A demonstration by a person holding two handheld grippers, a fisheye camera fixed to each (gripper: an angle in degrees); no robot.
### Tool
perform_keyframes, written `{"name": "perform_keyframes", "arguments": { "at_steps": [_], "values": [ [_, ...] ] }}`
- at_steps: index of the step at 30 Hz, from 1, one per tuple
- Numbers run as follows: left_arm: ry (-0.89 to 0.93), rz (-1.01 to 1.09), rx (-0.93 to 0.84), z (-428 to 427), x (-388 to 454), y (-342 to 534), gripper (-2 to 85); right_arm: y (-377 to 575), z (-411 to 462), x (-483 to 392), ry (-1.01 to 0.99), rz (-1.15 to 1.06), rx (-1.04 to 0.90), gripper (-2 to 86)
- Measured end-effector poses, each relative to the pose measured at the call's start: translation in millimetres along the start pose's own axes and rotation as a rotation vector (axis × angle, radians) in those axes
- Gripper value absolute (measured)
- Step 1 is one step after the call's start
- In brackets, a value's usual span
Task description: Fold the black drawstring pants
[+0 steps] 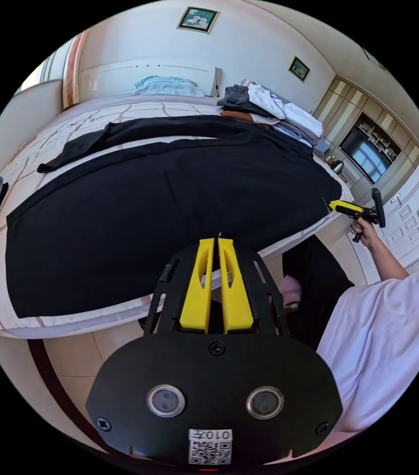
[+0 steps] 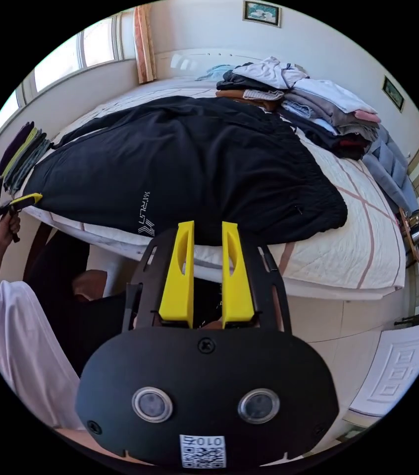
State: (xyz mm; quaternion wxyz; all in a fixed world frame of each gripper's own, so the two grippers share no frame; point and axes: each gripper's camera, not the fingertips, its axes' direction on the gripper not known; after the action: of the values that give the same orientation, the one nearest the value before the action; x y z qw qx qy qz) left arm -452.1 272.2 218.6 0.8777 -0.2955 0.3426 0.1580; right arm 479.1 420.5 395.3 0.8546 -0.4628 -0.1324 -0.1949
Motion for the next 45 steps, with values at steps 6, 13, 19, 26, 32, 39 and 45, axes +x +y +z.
{"name": "perform_keyframes", "arguments": {
  "at_steps": [6,13,19,26,32,39,45],
  "values": [
    [-0.049,-0.011,0.018,-14,6,-13,0.1,20,-39,45,0.001,0.206,0.258,9.6],
    [0.063,-0.120,0.033,-8,-14,-17,0.0,13,-12,73,-0.064,0.223,0.118,9.2],
    [0.034,-0.134,0.045,-25,0,-29,1.2,30,-1,101,-0.188,0.381,0.107,7.8],
    [-0.097,-0.213,0.107,-65,-8,-78,5.1,70,-71,93,-0.163,0.461,0.400,8.0],
    [-0.282,-0.242,0.091,-71,-46,-193,8.5,52,-106,52,-0.129,0.230,0.398,8.1],
    [-0.329,-0.263,-0.071,-11,-100,-330,9.6,39,-138,26,-0.098,0.130,0.405,8.0],
    [-0.443,-0.249,-0.237,48,-112,-375,7.9,33,-149,19,-0.042,0.092,0.328,7.5]
  ]
}}
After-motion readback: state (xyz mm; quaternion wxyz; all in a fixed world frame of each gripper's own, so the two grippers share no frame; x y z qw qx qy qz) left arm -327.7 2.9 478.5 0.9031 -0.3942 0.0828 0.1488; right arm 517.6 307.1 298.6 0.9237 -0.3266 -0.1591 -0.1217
